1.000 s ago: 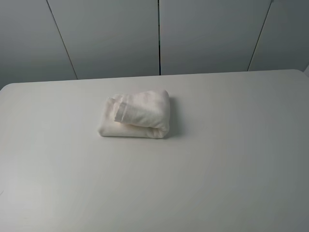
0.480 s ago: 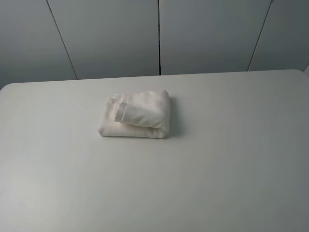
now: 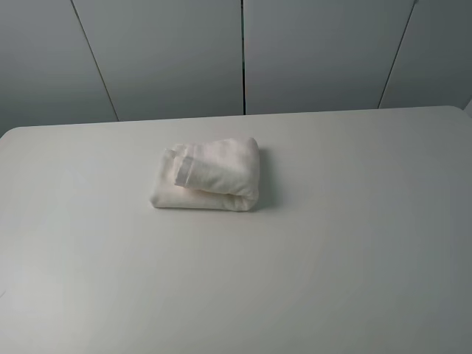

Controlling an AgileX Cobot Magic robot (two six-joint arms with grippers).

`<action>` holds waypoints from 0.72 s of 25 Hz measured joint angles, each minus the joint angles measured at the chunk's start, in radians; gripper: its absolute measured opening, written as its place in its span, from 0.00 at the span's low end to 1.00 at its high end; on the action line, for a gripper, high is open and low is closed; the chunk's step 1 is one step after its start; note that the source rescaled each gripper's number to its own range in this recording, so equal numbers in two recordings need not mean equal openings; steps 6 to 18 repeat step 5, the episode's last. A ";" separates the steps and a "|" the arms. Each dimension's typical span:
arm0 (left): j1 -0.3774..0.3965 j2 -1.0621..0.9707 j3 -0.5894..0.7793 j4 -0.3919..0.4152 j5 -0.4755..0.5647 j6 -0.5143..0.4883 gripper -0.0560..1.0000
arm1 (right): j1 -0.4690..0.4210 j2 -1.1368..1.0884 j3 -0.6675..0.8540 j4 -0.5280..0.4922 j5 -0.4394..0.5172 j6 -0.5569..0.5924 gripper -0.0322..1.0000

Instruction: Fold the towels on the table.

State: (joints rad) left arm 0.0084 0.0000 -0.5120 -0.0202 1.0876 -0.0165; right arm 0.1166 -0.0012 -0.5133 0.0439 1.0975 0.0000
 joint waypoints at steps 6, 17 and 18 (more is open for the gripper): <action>0.000 0.000 0.000 0.000 0.000 0.000 1.00 | 0.000 0.000 0.000 0.000 0.000 0.000 1.00; 0.000 0.000 0.000 0.000 0.000 0.000 1.00 | 0.000 0.000 0.000 0.000 0.000 0.000 1.00; 0.000 0.000 0.000 0.000 0.000 0.000 1.00 | 0.000 0.000 0.000 0.000 0.000 0.000 1.00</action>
